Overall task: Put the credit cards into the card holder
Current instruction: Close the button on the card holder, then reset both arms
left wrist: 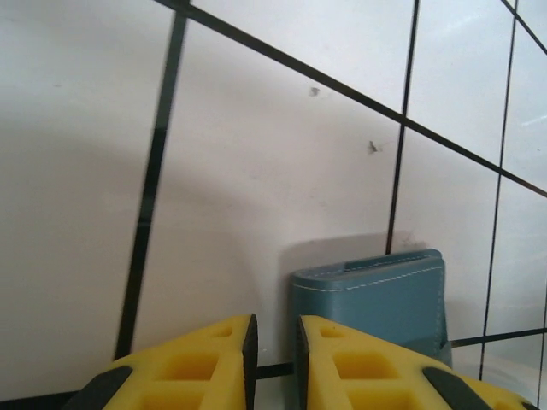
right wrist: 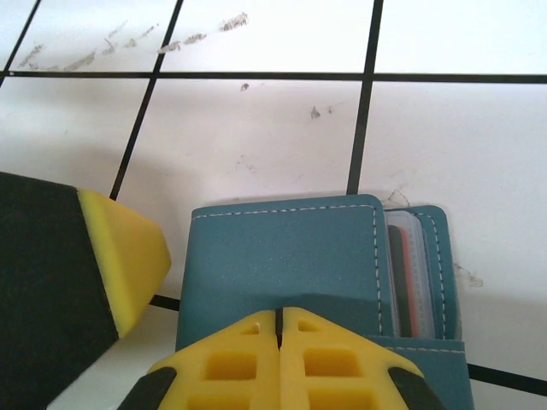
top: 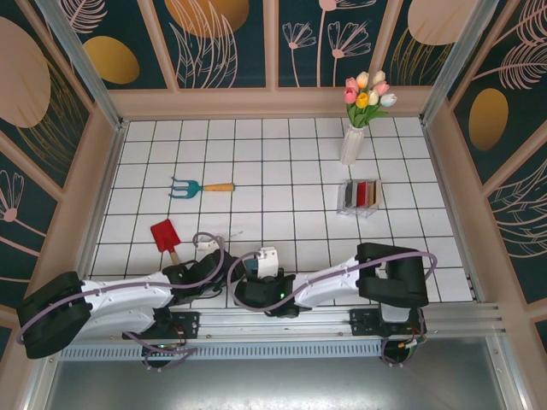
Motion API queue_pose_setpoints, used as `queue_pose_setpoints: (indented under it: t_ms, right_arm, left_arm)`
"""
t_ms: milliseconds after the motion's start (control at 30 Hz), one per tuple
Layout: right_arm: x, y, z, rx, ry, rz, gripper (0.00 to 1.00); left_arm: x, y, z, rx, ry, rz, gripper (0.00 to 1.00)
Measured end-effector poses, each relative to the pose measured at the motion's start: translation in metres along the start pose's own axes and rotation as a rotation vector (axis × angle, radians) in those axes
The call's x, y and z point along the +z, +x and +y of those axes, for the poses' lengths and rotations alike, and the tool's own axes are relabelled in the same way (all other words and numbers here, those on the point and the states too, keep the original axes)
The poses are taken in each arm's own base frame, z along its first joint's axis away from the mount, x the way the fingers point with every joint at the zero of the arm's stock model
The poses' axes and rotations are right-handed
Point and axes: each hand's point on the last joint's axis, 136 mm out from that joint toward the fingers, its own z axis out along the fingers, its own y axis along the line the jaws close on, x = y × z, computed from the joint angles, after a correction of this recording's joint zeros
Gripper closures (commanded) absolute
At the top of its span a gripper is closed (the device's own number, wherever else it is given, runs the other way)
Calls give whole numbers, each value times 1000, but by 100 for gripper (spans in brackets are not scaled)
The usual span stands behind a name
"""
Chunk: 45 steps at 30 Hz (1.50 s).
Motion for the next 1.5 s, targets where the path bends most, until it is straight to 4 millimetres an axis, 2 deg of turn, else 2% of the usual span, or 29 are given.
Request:
queue_pose_setpoints:
  t_ms: [133,233,300,367,467,600,667,900,967,1033,1100,1167,1267,1333,1400,1467,1500]
  right_arm:
    - [-1,-3,-1,5,3,-26,100]
    - [-2,-11,-1,81,-63,59,98]
    - [-2,-14,-1,123,-111,135,93]
    - [-2,-18,-1,150,-148,205,81]
    - [-2,-21,0,169,-198,288,73]
    - [-6,-23,1,157,-220,357,70]
    - [-7,-23,-1,148,-214,379,64]
    - [-27,-37,-6,171,-225,377,65]
    - [-32,-42,-10,192,-232,367,71]
    - [-35,-46,-15,220,-232,362,85]
    - [-35,-46,-21,235,-231,367,92]
    - [-35,-45,-27,236,-215,374,88]
    - [-34,-45,-50,244,-121,367,78]
    - [-39,-59,-78,257,-25,303,66]
    - [-49,-85,-109,304,75,194,55]
    - [-68,-120,-143,367,169,33,40]
    - [-82,-140,-163,394,212,-68,31]
  left_arm:
    - [0,0,3,-3,-8,-3,76]
    - [0,0,3,3,-11,-1,74]
    - [1,0,3,11,-16,1,74]
    - [2,1,3,20,-19,4,73]
    - [3,1,2,31,-20,7,72]
    - [4,3,1,48,-20,17,72]
    - [4,4,1,56,-20,21,70]
    - [5,5,-4,97,-7,32,66]
    - [6,6,-5,110,-7,37,65]
    - [7,6,-7,121,-6,39,65]
    - [7,6,-8,132,-8,41,65]
    - [8,6,-9,136,-8,43,65]
    - [7,5,-15,148,-1,44,61]
    - [4,-4,-23,169,-9,13,54]
    - [-2,-19,-31,200,-32,-50,47]
    - [-13,-45,-40,223,-63,-145,36]
    - [-21,-65,-45,222,-82,-210,30]
